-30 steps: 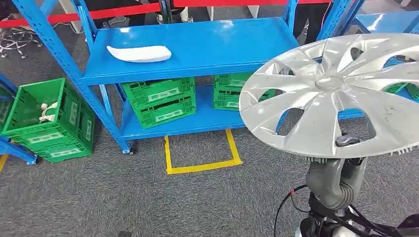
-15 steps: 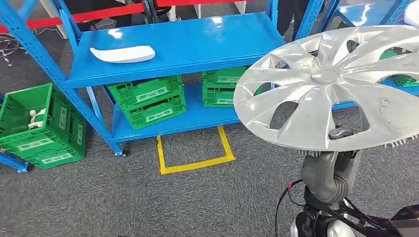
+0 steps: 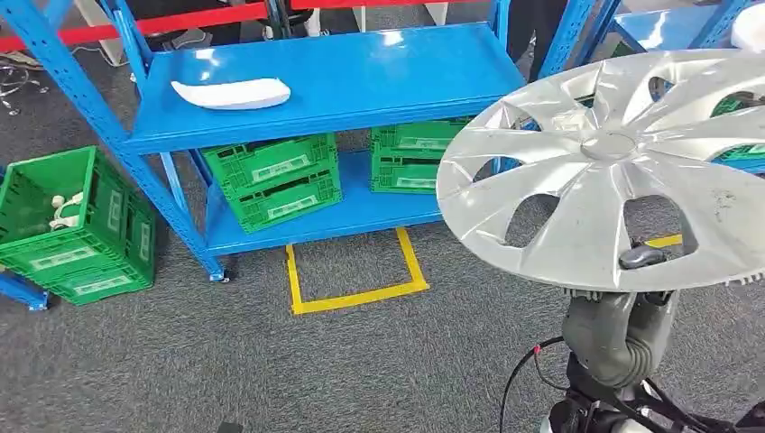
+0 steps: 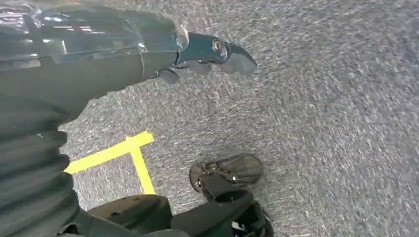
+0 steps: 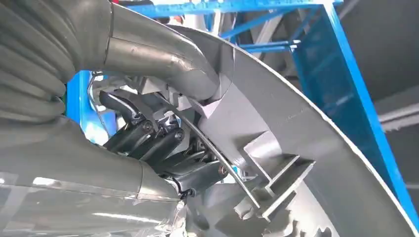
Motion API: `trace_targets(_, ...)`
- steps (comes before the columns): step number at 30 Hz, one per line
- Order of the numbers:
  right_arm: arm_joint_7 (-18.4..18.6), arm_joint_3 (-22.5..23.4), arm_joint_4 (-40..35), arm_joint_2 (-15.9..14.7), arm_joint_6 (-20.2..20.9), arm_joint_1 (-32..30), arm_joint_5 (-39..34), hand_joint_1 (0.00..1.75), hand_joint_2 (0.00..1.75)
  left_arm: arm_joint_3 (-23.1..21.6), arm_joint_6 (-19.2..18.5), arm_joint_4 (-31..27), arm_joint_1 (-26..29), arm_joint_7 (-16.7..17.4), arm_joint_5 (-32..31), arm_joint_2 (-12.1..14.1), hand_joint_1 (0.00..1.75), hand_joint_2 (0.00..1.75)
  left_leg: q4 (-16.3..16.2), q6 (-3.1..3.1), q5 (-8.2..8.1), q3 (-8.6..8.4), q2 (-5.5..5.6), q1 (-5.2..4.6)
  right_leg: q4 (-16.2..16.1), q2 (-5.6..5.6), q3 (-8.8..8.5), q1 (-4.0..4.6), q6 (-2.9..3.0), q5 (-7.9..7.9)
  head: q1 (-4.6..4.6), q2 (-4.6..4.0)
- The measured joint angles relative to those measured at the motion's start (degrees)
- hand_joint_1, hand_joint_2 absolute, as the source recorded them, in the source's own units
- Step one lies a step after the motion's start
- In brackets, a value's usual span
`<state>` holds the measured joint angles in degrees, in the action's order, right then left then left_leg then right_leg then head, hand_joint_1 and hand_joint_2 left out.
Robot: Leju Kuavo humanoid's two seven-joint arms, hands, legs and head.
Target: Take the parts from the cabinet and place them on the table.
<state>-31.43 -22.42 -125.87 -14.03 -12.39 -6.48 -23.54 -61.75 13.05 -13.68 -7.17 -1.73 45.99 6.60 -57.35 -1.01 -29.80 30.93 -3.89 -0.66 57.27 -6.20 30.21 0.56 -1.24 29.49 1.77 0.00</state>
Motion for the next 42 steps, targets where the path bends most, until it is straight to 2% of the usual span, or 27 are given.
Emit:
trace_targets(1,0.0,-0.09,0.0,0.0,0.0,0.32,0.02,1.75,1.75,0.0,0.0,0.0,0.09,0.0,0.0,0.0,0.0,1.75,-0.09,0.32,0.05,0.35,-0.58,-0.1,-0.6,0.58,-0.03,-0.05,0.7,0.15,0.07,0.0)
trace_targets(4,-0.18,-0.15,0.04,0.04,0.02,-0.3,0.31,1.75,1.75,0.0,-0.22,0.0,0.08,0.07,0.17,0.04,0.0,1.75,-0.1,1.01,-0.29,0.06,-3.75,-0.08,-0.65,3.36,0.68,-0.02,1.7,-0.47,-0.48,0.0)
trace_targets(6,-0.94,-0.33,0.13,0.22,0.04,-0.46,0.68,1.75,1.75,0.0,-0.52,0.0,-0.09,0.13,0.17,0.24,0.0,1.75,-2.74,1.92,-3.07,0.94,3.51,0.51,-1.02,4.53,0.71,-0.54,2.54,-1.02,-0.74,0.0)
trace_targets(7,-1.51,-0.48,0.35,0.22,0.04,-0.45,0.74,1.75,1.75,0.0,-0.55,0.0,-0.05,0.13,0.15,0.22,0.0,1.75,-6.97,1.97,-5.58,2.74,4.66,0.6,-1.03,5.29,0.85,-0.53,2.7,-1.12,-1.44,0.0)
trace_targets(8,-2.08,-0.53,0.55,0.22,0.04,-0.5,0.7,1.75,1.75,0.0,-0.52,0.0,0.01,0.09,0.15,0.24,0.0,1.75,-11.98,2.07,-7.92,4.98,4.66,0.63,-1.01,6.07,0.99,-0.49,2.81,-1.19,-1.81,0.0)
trace_targets(9,-2.62,-0.57,0.74,0.22,0.04,-0.54,0.57,1.75,1.75,0.0,-0.52,0.02,0.1,0.05,0.02,0.39,0.0,1.75,-16.31,2.13,-9.49,7.06,4.54,0.61,-0.94,6.99,1.14,-0.42,2.84,-1.23,-1.94,0.0)
trace_targets(10,-2.93,-0.61,0.9,0.24,0.04,-0.58,0.33,1.75,1.75,-0.02,-0.52,0.02,0.14,-0.02,-0.04,0.52,0.0,1.75,-17.95,2.13,-9.55,7.93,4.36,0.61,-0.84,7.71,1.23,-0.4,2.82,-1.27,-2.1,0.0)
trace_targets(11,-3.19,-0.64,1.13,0.26,0.04,-0.65,0.0,1.75,1.75,-0.02,-0.5,0.02,0.14,-0.11,-0.09,0.61,0.0,1.75,-17.04,2.08,-8.14,7.61,4.17,0.62,-0.69,8.52,1.24,-0.41,2.8,-1.27,-2.25,0.0)
trace_targets(13,-3.56,-0.68,1.53,0.39,0.09,-0.75,-0.39,1.75,1.75,0.0,-0.46,0.02,0.05,-0.17,-0.26,0.87,0.0,1.75,-9.01,1.79,-2.72,3.81,4.91,0.72,-0.36,10.14,1.21,-0.48,2.68,-1.2,-2.51,0.0)
trace_targets(14,-3.67,-0.7,1.62,0.42,0.13,-0.77,-0.5,1.75,1.75,-0.02,-0.46,0.0,0.04,-0.15,-0.42,1.01,0.0,1.75,-4.21,1.66,-0.26,1.64,7.33,0.87,-0.17,10.84,1.25,-0.52,2.5,-1.09,-2.62,0.0)
trace_targets(15,-3.91,-0.72,1.66,0.44,0.15,-0.83,-0.7,1.75,1.75,0.0,-0.46,0.02,0.04,-0.09,-0.55,1.14,0.0,1.75,-2.23,1.32,-0.71,0.77,11.75,1.41,0.03,11.27,1.53,-0.47,2.25,-0.98,-2.69,0.0)
trace_targets(16,-4.24,-0.77,1.79,0.44,0.17,-0.74,-1.07,1.75,1.75,0.0,-0.41,0.02,0.07,0.02,-0.68,1.22,0.0,1.75,-0.95,1.46,-0.78,0.29,11.18,1.54,0.54,12.25,2.02,-0.49,1.88,-0.92,-2.51,0.0)
trace_targets(19,-5.25,-0.83,1.99,0.5,0.44,-1.25,-1.88,1.75,1.75,-0.02,-0.37,0.02,0.17,0.5,-0.89,1.36,0.0,1.75,-1.02,0.87,-0.67,0.34,8.57,1.16,0.32,14.97,2.89,-0.97,0.67,-1.65,-2.49,0.0)
trace_targets(20,-5.4,-0.87,2.01,0.48,0.52,-1.48,-2.03,1.75,1.75,-0.02,-0.37,-0.07,0.05,0.59,-0.98,1.4,0.0,1.75,-0.51,0.44,-0.41,0.19,7.41,1.64,0.67,14.64,3.27,-1.06,0.52,-1.14,-2.51,0.0)
trace_targets(21,-5.53,-0.9,2.07,0.55,0.57,-1.55,-2.16,1.75,1.75,0.0,-0.37,-0.07,-0.02,0.68,-1.01,1.55,0.0,1.75,-0.39,0.31,-0.42,0.04,6.5,1.51,2.24,11.04,3.88,-0.6,0.21,0.07,-2.08,0.0)
trace_targets(22,-5.55,-0.9,2.18,0.48,0.63,-1.45,-2.19,1.75,1.75,0.0,-0.37,-0.07,0.02,0.68,-1.03,1.57,0.0,1.75,-0.4,-0.08,-0.57,0.03,5.33,1.44,5.9,8.62,5.59,-0.65,-0.17,2.23,-1.4,0.0)
trace_targets(24,-5.57,-0.96,2.51,0.59,0.72,-1.41,-2.19,1.75,1.75,0.0,-0.37,-0.04,0.36,0.83,-1.03,1.66,0.0,1.75,-0.4,-0.21,-0.74,0.07,3.12,1.14,15.09,6.71,9.83,-0.94,-0.65,6.36,-0.98,0.0)
trace_targets(25,-5.62,-0.96,2.67,0.61,0.72,-1.43,-2.19,1.75,1.75,0.0,-0.35,-0.04,0.41,0.94,-1.03,1.68,0.0,1.75,-0.41,-0.17,-0.82,0.07,2.16,1.11,17.74,6.42,10.95,-1.07,-0.76,6.99,-0.92,0.0)
trace_targets(27,-5.97,-0.96,3.04,0.72,0.72,-1.63,-2.16,1.75,1.75,-0.02,-0.26,-0.04,0.21,1.05,-1.05,1.68,0.0,1.75,-0.41,0.01,-0.97,0.01,0.98,1.11,14.87,6.31,9.22,-1.09,-0.64,4.22,-0.87,0.0)
trace_targets(29,-6.08,-0.94,3.23,0.76,0.13,-1.71,-1.09,1.75,1.75,-0.02,-0.09,-0.07,-0.17,1.05,-1.07,1.68,0.0,1.75,-0.41,0.25,-1.11,-0.26,0.77,1.1,4.52,6.63,3.74,-1.04,0.02,-0.86,-0.52,0.0)
trace_targets(30,-6.08,-0.92,3.23,0.76,-0.24,-1.72,-0.37,1.75,1.75,0.0,-0.04,-0.15,-0.35,1.05,-1.11,1.68,0.0,1.75,-0.37,0.35,-1.12,-0.2,0.77,1.12,0.88,7.4,1.85,-0.96,0.47,-0.8,-0.46,0.0)
trace_targets(31,-6.05,-0.94,3.23,0.79,-0.53,-1.82,0.33,1.75,1.75,0.0,0.04,-0.22,-0.57,1.09,-1.14,1.7,0.0,1.75,-0.57,0.73,-1.07,0.26,0.99,0.84,-0.05,7.18,1.38,-0.84,0.63,-0.54,-0.61,0.0)
trace_targets(34,-6.05,-0.99,3.21,0.81,-1.16,-2.09,1.84,1.75,1.75,-0.02,0.15,-0.22,-0.67,1.2,-1.11,1.84,0.0,1.75,-0.3,1.71,-0.48,0.42,2.02,1.14,-0.11,6.12,1.42,-0.51,1.17,-0.36,-0.48,0.0)
trace_targets(36,-6.01,-1.16,3.19,0.92,-1.77,-2.22,3.64,1.75,1.75,-0.02,0.37,-0.22,-0.6,1.22,-0.96,2.07,0.0,1.75,-1.77,2.24,-1.79,1.28,3.85,1.15,-1.44,5.0,0.71,-0.91,1.82,-0.92,-0.76,0.0)
trace_targets(39,-4.11,-2.32,2.53,1.01,-3.65,-1.54,9.14,1.75,1.75,0.02,0.96,-0.22,-0.25,1.51,-0.35,2.58,0.0,1.75,-13.87,2.63,-7.81,7.12,4.26,1.16,-1.3,4.09,0.69,-0.64,2.36,-0.71,-1.77,0.0)
trace_targets(40,-2.98,-2.93,2.14,1.01,-4.28,-1.02,11.42,1.75,1.75,0.04,1.18,-0.22,-0.04,1.55,0.1,2.71,0.0,1.75,-16.78,2.72,-8.49,8.69,4.2,1.16,-1.18,4.02,0.7,-0.5,2.49,-0.62,-1.94,0.0)
trace_targets(42,-0.85,-4.51,1.55,1.03,-5.05,0.3,15.9,1.75,1.75,0.09,1.38,-0.22,0.22,1.68,0.81,2.89,0.0,1.75,-15.52,2.61,-5.68,8.52,3.92,1.14,-0.8,3.86,0.58,-0.32,2.64,-0.35,-2.36,0.0)
